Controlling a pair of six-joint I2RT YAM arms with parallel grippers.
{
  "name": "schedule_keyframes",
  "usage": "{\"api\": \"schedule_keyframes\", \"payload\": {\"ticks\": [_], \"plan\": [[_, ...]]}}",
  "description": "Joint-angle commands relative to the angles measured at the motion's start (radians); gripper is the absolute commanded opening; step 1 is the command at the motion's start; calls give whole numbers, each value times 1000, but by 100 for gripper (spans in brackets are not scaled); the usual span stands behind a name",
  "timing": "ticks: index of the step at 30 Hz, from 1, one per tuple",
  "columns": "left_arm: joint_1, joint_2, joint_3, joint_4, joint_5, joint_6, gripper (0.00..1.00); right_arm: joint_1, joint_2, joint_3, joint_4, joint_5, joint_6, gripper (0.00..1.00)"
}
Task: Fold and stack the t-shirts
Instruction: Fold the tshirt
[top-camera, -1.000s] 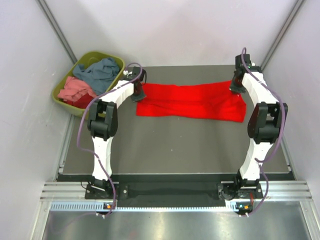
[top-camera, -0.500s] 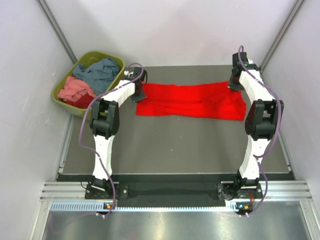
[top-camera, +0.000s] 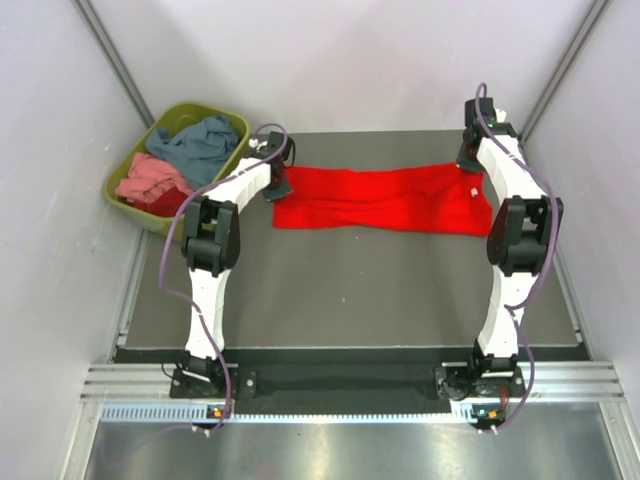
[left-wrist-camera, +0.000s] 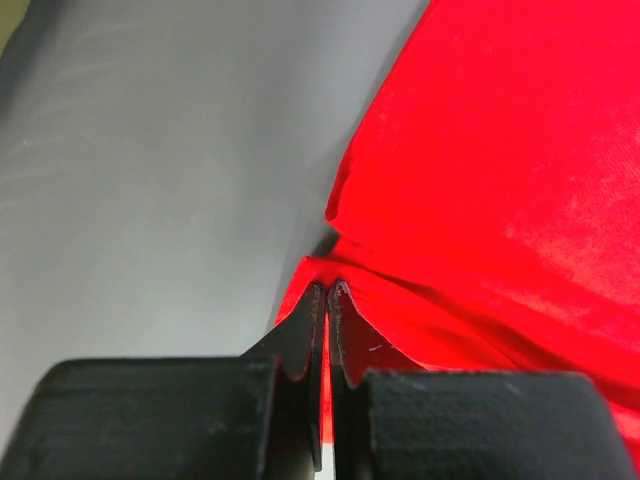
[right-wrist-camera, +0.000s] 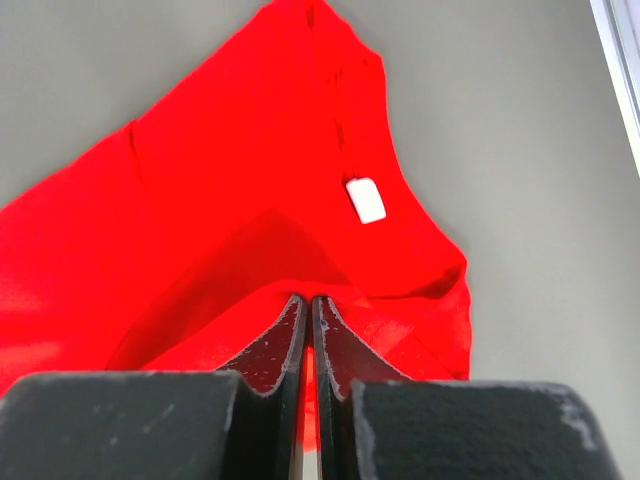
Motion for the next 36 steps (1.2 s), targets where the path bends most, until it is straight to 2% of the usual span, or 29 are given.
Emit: {"api": "schedule_keyframes", "payload": {"ticks": [1, 8, 12, 13, 17, 20, 25, 26, 27, 30, 34, 36], "plan": [[14, 20, 38, -13, -46, 13, 0, -9, 39, 47, 27, 42, -25, 0], [18, 21, 43, -26, -51, 11, 0, -9, 52, 46, 33, 66, -28, 0], [20, 11, 52, -20, -20, 20, 0, -10, 63, 52, 61, 2, -36, 0], [20, 2, 58, -19, -8, 30, 5, -9, 68, 70, 58, -3, -33, 0], [21, -41, 63, 1, 20, 56, 13, -9, 72, 73, 69, -21, -11, 1], [21, -58, 66, -6, 12, 68, 21, -9, 83, 75, 75, -36, -2, 6], [21, -80, 45, -28, -34, 80, 23, -9, 95, 107, 90, -50, -16, 6], [21, -84, 41, -31, -35, 82, 24, -9, 97, 110, 90, -59, -13, 7], [21, -95, 38, -40, -37, 82, 28, -9, 100, 111, 96, -96, -11, 13], [20, -130, 22, -52, -15, 88, 29, -44, 111, 127, 96, -138, -10, 25], [12, -198, -53, -42, 32, 97, 30, -44, 95, 150, 96, -182, -10, 27], [0, -245, -130, 6, 122, 105, 30, -44, 77, 139, 99, -240, 10, 27]]}}
